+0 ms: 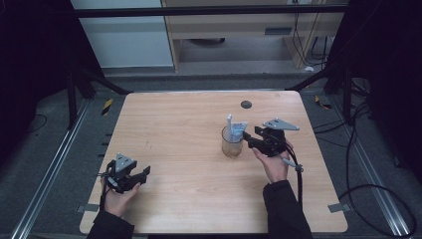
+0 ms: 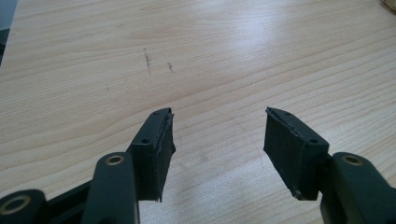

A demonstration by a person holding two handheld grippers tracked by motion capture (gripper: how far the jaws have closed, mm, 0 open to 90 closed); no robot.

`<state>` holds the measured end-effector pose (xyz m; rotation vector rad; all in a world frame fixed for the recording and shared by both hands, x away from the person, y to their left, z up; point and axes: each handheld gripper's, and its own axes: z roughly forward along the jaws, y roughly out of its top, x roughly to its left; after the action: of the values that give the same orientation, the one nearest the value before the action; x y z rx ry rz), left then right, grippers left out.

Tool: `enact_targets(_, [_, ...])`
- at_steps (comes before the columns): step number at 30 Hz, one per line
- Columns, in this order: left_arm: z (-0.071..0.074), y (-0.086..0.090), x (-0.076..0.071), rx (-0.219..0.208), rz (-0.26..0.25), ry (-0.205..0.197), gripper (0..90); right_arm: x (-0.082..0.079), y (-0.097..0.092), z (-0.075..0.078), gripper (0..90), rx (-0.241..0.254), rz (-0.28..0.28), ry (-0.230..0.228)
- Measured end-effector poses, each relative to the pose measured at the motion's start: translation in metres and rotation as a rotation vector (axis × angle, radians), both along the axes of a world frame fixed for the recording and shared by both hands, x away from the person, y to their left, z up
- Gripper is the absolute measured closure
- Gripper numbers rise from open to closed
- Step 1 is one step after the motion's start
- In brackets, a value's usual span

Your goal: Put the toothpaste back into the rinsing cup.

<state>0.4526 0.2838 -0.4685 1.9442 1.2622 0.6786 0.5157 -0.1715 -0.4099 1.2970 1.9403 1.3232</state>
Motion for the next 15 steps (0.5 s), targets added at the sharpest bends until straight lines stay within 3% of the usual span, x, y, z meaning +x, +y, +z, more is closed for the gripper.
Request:
enact_targets(6, [0.000,0.001,0.000,-0.002,0.000,0.012,41.1,-0.010,-0.024,-0.013,27.6,-0.017,-0.019,0.056])
enact_targets(11, [-0.001,0.003,0.002,-0.004,0.005,0.021,40.1,-0.024,-0.049,-0.030,19.4,-0.005,-0.057,0.088])
enact_targets(15, [-0.002,0.004,0.003,0.000,0.008,0.036,38.2,-0.035,-0.064,-0.039,14.5,-0.054,-0.078,0.099])
